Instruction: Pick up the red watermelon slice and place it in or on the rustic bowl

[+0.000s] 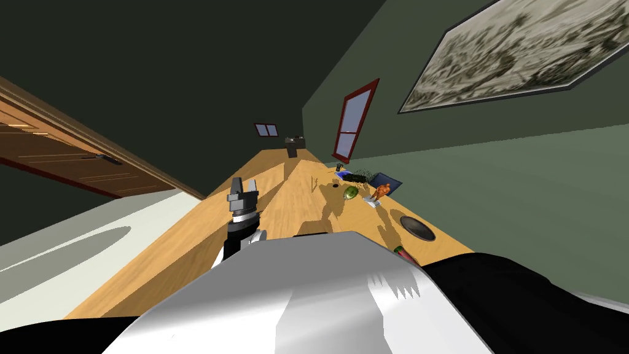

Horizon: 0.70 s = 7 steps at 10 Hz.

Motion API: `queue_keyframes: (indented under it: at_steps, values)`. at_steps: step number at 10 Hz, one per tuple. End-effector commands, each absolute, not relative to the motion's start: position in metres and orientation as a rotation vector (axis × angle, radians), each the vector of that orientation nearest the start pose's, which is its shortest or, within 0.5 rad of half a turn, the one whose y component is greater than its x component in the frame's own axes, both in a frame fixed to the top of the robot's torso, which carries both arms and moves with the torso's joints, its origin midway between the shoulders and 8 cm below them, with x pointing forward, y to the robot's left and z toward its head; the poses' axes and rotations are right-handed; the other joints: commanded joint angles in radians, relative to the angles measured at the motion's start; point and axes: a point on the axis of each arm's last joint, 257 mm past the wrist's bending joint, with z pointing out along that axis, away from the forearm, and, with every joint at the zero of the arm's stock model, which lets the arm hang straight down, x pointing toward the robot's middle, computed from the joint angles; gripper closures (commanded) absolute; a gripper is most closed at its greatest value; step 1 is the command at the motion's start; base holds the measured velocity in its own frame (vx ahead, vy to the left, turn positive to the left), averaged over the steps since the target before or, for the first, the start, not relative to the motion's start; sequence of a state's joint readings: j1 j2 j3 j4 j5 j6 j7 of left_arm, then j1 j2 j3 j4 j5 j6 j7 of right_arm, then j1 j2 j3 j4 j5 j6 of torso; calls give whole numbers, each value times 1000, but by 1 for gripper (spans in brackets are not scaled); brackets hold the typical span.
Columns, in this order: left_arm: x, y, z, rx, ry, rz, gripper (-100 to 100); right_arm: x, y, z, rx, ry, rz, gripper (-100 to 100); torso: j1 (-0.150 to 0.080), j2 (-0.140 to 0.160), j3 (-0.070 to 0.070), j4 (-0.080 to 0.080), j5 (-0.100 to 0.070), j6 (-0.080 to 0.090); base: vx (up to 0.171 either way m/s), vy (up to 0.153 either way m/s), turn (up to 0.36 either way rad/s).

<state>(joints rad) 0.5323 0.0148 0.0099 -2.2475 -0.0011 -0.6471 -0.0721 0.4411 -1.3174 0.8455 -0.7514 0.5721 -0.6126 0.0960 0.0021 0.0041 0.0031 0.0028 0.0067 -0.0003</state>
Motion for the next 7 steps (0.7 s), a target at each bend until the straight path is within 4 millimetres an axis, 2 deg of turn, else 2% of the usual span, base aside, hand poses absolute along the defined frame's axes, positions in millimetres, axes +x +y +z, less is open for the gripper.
queue_keyframes:
  at_steps: [1,2,3,5,6,7]
  values:
    - [322,280,27,-549,581,-1233,0,-88,-690,-429,-389,3217,-124,100,0,0,0,0,0,0,-265,3,130]
    - [322,280,27,-549,581,-1233,0,-88,-690,-429,-389,3217,-124,100,-1,6,3,1,1,0,-236,-1,56]
    - [322,280,27,-549,581,-1233,0,-102,-698,-421,-371,3249,-146,100,-1,6,3,1,0,0,-253,-25,140]
    - [322,280,27,-549,581,-1233,0,-126,-713,-406,-312,3308,-193,100,-3,8,5,2,2,-2,-299,-14,295]
    - [322,280,27,-549,581,-1233,0,-126,-713,-406,-312,3308,-193,100,-1,9,5,2,3,-3,-264,-19,96]
    - [322,281,27,-549,581,-1233,0,-137,-720,-399,-271,3334,-218,100,-2,7,4,1,3,0,-286,-43,216]
